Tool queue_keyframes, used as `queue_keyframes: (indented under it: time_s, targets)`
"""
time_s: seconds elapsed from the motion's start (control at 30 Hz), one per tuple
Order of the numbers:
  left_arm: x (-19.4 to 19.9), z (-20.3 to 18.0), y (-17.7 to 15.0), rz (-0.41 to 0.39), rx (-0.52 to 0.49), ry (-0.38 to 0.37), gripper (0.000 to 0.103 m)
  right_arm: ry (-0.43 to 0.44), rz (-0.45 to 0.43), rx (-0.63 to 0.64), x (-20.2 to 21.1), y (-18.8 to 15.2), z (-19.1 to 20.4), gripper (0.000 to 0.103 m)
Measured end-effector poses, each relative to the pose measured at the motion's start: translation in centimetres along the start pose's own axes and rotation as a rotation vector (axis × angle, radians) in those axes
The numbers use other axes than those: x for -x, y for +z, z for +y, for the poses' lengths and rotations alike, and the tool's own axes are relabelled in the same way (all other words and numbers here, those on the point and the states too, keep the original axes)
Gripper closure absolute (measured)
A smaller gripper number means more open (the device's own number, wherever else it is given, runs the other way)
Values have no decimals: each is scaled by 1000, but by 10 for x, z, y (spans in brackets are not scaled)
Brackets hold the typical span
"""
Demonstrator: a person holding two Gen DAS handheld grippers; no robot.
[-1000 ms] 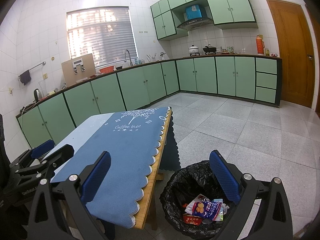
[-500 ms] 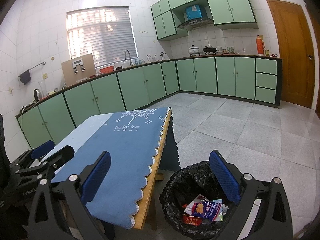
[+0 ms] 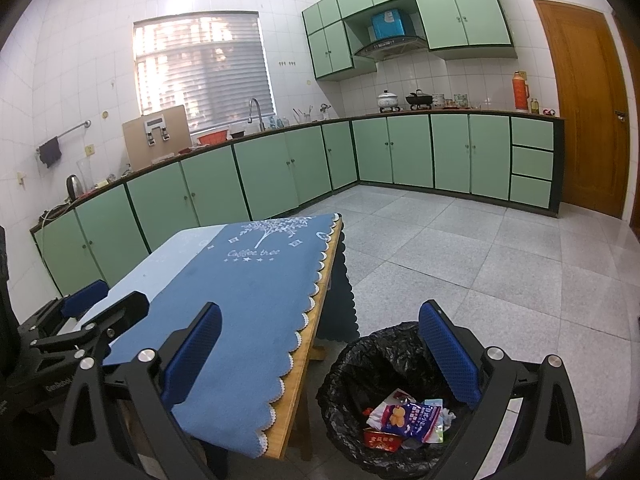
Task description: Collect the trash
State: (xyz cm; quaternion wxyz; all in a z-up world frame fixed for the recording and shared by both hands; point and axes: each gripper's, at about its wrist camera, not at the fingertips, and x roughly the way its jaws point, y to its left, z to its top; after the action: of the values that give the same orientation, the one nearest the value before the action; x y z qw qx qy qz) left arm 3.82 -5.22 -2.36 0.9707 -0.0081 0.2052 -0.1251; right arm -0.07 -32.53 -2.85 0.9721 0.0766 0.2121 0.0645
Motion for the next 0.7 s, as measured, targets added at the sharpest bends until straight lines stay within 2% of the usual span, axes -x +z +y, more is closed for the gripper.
queue_keyframes:
  time_s: [0.7]
  targets:
    - [1, -6, 2, 16, -1, 9, 9, -5, 7, -3, -3, -2, -5, 6]
